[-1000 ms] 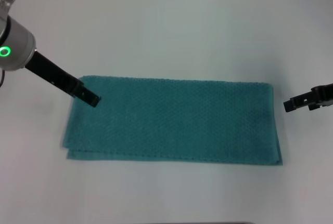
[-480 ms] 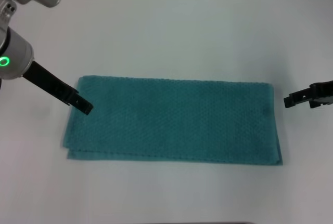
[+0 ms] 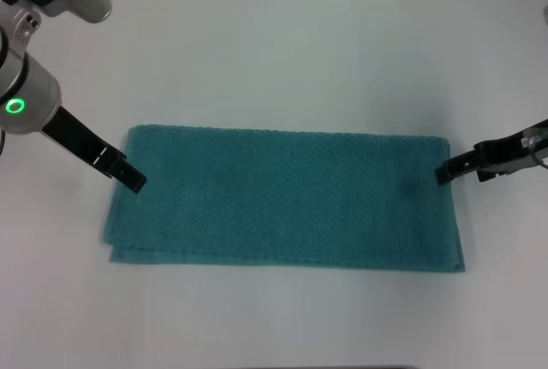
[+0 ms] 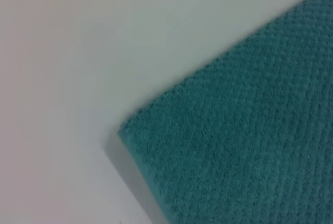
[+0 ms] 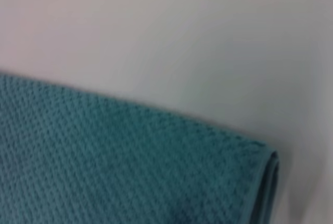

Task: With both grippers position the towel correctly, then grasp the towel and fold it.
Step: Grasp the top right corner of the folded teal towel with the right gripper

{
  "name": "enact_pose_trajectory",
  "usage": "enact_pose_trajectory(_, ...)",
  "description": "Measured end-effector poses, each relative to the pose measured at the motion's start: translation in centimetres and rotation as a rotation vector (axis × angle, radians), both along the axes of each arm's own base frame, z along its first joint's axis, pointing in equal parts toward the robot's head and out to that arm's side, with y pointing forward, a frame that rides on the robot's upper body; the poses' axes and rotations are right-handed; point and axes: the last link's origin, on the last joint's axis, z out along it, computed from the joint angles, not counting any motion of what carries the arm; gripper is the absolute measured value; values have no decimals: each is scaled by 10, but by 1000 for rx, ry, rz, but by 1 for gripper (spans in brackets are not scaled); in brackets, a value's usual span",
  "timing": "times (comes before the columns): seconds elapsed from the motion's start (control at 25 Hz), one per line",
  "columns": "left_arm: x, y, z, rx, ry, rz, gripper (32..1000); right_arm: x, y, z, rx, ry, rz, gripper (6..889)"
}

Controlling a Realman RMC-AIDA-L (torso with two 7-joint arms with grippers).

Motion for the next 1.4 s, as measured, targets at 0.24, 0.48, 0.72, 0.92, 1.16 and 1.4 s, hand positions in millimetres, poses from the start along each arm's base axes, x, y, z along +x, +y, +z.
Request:
enact_pose_trajectory(0.24, 1, 1, -2, -5, 1, 2, 858, -1, -2, -12, -26, 0, -7, 854)
enact_pose_trajectory(0.48, -2, 2, -5, -19, 4, 14, 858, 6, -3, -12, -23, -38, -28, 854)
enact_pose_trajectory(0.72, -1, 2, -5, -20, 5, 11, 858, 1, 0, -13, -24, -38, -16, 854)
enact_pose_trajectory(0.92, 0, 3, -7, -17, 1, 5, 858, 3, -1, -18, -23, -39, -21, 854)
enact_pose_trajectory(1.16, 1, 3, -7, -17, -2, 4, 858, 3, -2, -24, -19, -40, -17, 853)
enact_pose_trajectory(1.4, 1, 3, -7, -18, -3, 2, 858, 2, -2, -28, -19, -38, -12, 853)
